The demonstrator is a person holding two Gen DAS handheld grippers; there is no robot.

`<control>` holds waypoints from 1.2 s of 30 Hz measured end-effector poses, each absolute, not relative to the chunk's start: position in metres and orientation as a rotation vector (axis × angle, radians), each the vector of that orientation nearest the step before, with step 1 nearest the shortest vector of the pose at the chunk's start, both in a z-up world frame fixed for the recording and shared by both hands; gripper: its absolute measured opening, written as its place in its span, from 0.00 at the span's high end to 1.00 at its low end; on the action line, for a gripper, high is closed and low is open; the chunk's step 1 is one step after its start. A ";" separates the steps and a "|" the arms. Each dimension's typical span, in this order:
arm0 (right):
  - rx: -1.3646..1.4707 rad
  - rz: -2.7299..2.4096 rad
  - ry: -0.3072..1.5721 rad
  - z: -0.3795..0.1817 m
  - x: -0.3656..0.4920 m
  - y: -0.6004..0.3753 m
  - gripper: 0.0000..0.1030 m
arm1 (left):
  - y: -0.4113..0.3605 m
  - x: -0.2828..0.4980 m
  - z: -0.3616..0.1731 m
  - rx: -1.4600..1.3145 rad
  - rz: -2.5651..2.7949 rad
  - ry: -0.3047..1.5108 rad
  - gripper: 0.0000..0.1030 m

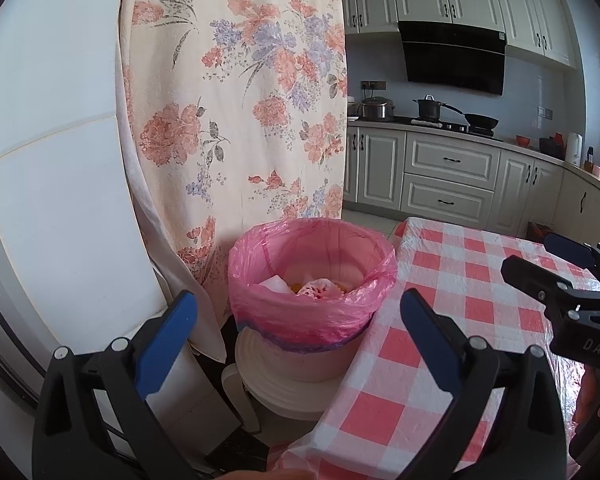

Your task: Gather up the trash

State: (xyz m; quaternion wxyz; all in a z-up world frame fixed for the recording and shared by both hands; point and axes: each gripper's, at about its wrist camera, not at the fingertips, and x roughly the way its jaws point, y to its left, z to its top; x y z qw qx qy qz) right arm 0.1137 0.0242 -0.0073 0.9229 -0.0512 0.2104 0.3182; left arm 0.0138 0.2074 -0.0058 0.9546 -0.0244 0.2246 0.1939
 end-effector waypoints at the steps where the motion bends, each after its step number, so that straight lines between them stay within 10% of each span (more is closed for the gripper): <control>1: -0.104 0.654 0.433 -0.007 0.114 0.024 0.18 | 0.207 0.014 -0.006 -0.049 0.393 0.456 0.04; 36: -0.095 0.654 0.429 -0.006 0.113 0.020 0.18 | 0.203 0.014 -0.006 -0.047 0.382 0.458 0.05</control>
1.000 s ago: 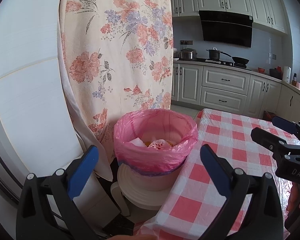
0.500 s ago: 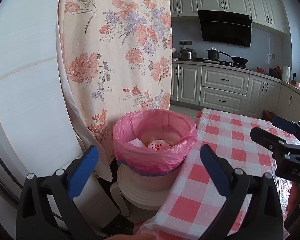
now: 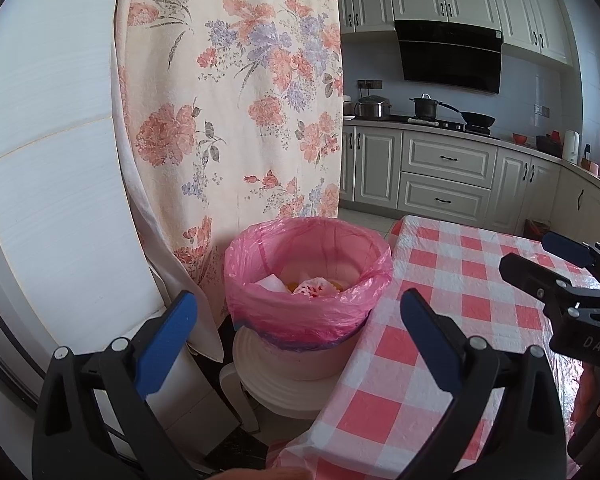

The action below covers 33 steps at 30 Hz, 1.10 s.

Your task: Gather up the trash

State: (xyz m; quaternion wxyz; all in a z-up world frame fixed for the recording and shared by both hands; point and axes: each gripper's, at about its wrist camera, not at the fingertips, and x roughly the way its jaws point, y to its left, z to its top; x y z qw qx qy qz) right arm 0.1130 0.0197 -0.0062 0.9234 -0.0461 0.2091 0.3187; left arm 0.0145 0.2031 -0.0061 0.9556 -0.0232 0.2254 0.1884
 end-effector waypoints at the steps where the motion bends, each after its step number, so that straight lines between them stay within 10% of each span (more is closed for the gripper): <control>1: -0.094 0.654 0.429 -0.006 0.113 0.020 0.18 | 0.203 0.015 -0.006 -0.046 0.383 0.458 0.04; 33: -0.095 0.655 0.428 -0.008 0.111 0.021 0.18 | 0.203 0.013 -0.008 -0.040 0.382 0.462 0.04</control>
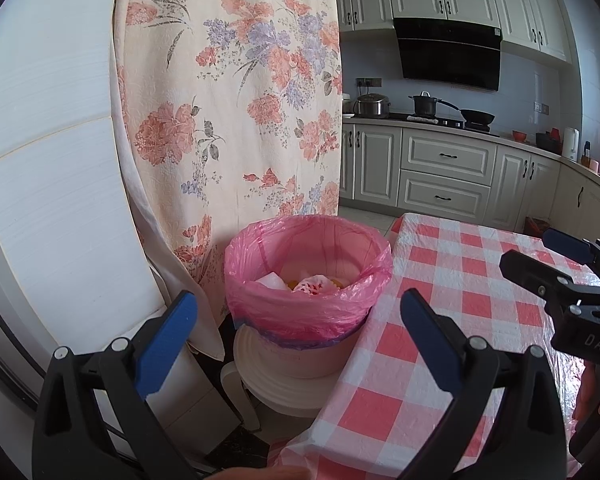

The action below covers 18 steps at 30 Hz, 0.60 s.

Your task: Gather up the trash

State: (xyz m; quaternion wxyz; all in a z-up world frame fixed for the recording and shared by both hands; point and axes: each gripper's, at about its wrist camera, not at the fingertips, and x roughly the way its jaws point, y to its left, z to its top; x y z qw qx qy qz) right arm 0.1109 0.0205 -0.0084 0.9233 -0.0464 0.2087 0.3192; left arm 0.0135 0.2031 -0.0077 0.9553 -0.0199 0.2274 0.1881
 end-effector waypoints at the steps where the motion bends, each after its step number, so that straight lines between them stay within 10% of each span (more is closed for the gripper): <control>1: -0.095 0.655 0.429 -0.008 0.111 0.021 0.18 | 0.203 0.013 -0.008 -0.040 0.382 0.461 0.04; 18: -0.102 0.658 0.430 -0.010 0.107 0.023 0.18 | 0.202 0.014 -0.012 -0.033 0.396 0.478 0.04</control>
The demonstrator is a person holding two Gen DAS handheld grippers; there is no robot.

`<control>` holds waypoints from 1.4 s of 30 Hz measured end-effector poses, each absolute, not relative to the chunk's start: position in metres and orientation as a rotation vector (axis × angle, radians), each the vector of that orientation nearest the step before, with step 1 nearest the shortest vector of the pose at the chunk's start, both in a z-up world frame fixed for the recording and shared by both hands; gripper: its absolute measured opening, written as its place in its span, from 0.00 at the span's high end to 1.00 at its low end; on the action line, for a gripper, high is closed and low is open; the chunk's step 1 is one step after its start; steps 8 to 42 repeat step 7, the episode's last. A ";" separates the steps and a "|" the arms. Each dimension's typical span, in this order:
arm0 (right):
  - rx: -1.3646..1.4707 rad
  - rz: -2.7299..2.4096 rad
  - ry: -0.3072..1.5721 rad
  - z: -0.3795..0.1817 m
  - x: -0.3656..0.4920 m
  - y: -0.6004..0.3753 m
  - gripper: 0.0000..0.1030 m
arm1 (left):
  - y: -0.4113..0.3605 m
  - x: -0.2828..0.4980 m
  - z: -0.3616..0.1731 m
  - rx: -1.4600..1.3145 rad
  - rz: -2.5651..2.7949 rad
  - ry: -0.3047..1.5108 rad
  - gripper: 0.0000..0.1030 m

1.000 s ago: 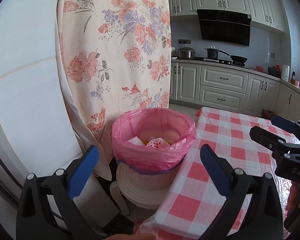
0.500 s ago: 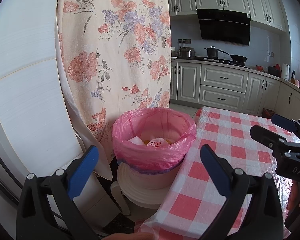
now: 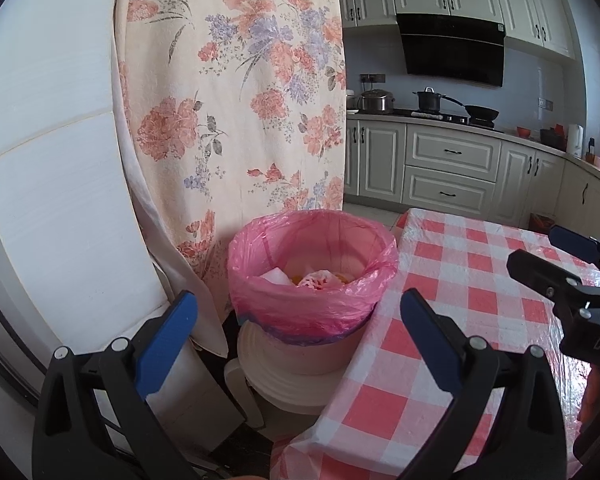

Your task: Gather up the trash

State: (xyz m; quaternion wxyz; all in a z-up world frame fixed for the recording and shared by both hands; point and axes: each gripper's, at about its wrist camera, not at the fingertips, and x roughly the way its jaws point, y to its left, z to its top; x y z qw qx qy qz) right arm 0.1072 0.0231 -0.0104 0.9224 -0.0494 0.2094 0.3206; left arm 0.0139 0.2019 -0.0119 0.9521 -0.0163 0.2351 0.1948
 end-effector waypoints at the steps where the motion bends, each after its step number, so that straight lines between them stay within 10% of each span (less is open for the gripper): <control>1: -0.100 0.659 0.431 -0.011 0.107 0.023 0.18 | 0.202 0.014 -0.011 -0.036 0.397 0.481 0.05; 42: -0.099 0.661 0.429 -0.011 0.106 0.024 0.18 | 0.202 0.014 -0.008 -0.041 0.390 0.481 0.05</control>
